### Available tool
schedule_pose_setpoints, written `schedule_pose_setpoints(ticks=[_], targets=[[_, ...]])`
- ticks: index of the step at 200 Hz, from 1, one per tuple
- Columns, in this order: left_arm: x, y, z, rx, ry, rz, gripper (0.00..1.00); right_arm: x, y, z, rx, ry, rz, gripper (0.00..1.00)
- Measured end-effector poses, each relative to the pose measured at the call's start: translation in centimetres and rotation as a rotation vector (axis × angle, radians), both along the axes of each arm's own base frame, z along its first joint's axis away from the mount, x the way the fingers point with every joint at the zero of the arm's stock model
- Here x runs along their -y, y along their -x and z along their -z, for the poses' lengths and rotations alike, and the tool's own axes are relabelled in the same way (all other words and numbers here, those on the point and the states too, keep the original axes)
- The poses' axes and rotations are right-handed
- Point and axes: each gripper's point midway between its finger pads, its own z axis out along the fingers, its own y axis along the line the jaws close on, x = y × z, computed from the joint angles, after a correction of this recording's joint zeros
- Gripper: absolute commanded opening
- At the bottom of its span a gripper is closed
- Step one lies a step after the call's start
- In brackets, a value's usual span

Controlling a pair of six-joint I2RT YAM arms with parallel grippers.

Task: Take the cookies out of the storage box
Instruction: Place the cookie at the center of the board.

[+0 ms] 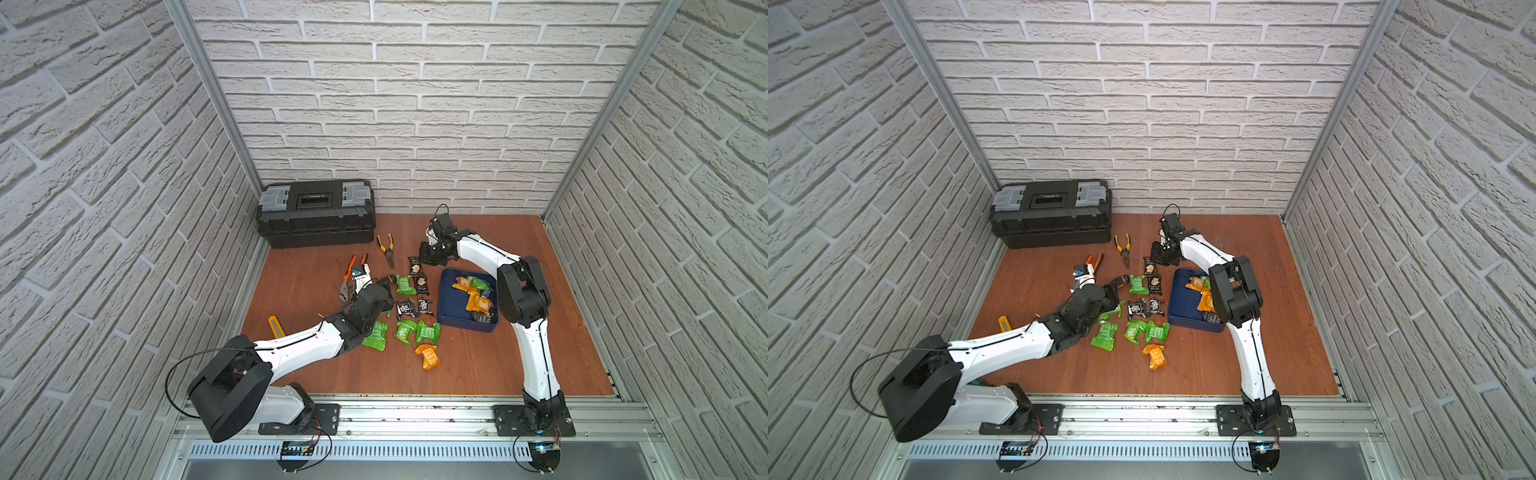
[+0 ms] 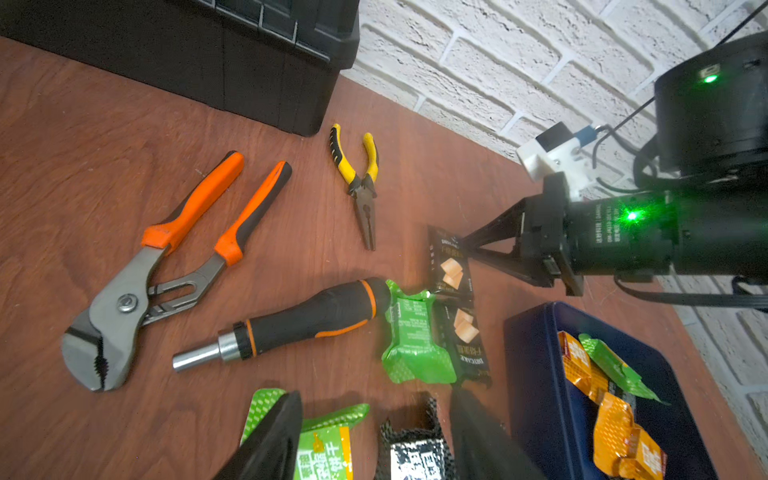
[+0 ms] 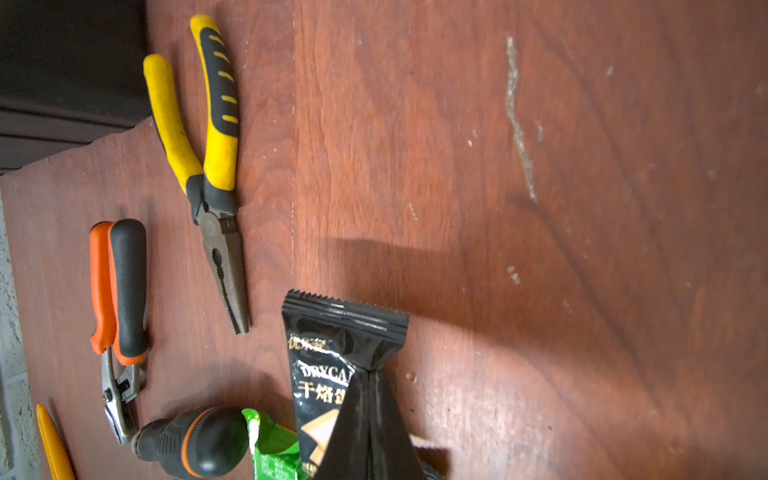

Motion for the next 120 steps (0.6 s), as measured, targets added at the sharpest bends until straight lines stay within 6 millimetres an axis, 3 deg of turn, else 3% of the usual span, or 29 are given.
schedule_pose_setpoints(ticks=[32, 69, 88, 120], targets=[[0.4, -0.2, 0.9, -0.020, -0.013, 0.016, 0.62, 0.1, -0.4, -0.6, 0.024, 0.016, -0.017, 0.39], [2.0, -1.0, 0.4, -0.034, 0.002, 0.051, 0.61, 0.9, 0.0, -1.7, 0.038, 0.040, -0.030, 0.40], [3.4, -1.6, -0.3, -0.035, 0.028, 0.082, 0.61, 1.8, 1.7, -3.8, 0.059, 0.050, -0.031, 0.40], [6.6, -2.7, -0.2, -0.065, 0.062, 0.157, 0.58, 4.7, 5.8, -10.0, 0.145, 0.076, 0.005, 0.39]])
